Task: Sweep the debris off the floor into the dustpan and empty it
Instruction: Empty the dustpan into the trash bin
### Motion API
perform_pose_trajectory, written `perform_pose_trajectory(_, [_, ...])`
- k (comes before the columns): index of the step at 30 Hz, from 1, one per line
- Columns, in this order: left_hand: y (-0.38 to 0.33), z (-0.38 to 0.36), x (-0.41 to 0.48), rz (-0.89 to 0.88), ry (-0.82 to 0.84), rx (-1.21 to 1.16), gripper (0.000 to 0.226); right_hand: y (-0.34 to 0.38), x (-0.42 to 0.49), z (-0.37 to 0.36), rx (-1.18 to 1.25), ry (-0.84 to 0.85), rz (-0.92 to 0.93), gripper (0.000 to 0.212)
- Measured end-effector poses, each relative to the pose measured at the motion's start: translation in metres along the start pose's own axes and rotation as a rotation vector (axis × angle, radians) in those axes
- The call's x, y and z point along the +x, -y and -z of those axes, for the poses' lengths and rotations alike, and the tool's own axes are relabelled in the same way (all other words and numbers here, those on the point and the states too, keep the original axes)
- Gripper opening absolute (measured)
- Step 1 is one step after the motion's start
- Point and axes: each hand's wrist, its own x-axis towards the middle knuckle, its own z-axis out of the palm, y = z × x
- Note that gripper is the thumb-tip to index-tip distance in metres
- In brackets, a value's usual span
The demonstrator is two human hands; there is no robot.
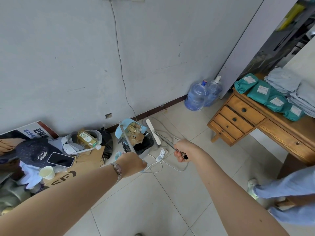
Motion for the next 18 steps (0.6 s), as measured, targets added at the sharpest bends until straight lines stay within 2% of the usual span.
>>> perform_pose_trajectory(1, [-0.002,-0.002,-0.001,0.027,-0.010,0.014,0.016,0.000,-0.001,-0.001,0.006,-0.001,0.002,0.026])
perform_pose_trajectory(4, [-0.013,-0.009,-0.004,-0.039,0.019,0.140,0.013,-0.001,-0.002,-0.001,0.006,-0.002,0.015,0.026])
perform_pose_trajectory(6, [-0.023,-0.019,-0.005,-0.074,0.057,0.102,0.032,-0.003,-0.004,0.001,0.012,0.000,0.013,0.025])
perform_pose_trajectory(8, [-0.027,-0.016,-0.006,-0.073,0.152,0.149,0.030,-0.005,-0.005,0.002,0.012,0.009,0.019,0.026])
perform_pose_trajectory(10, [-0.021,-0.010,-0.001,-0.090,0.059,0.123,0.011,-0.006,-0.006,0.003,0.019,0.016,0.023,0.026])
perform_pose_trajectory(12, [-0.015,-0.001,0.003,-0.109,-0.043,0.164,0.019,-0.007,-0.008,0.004,0.022,0.025,0.015,0.027])
perform_pose_trajectory(13, [-0.014,0.002,0.004,-0.124,-0.072,0.153,0.013,-0.008,-0.009,0.004,0.023,0.030,0.010,0.027])
perform_pose_trajectory(18, [-0.015,0.005,-0.005,-0.128,-0.041,0.226,0.021,-0.010,-0.012,0.007,0.045,0.027,0.007,0.027])
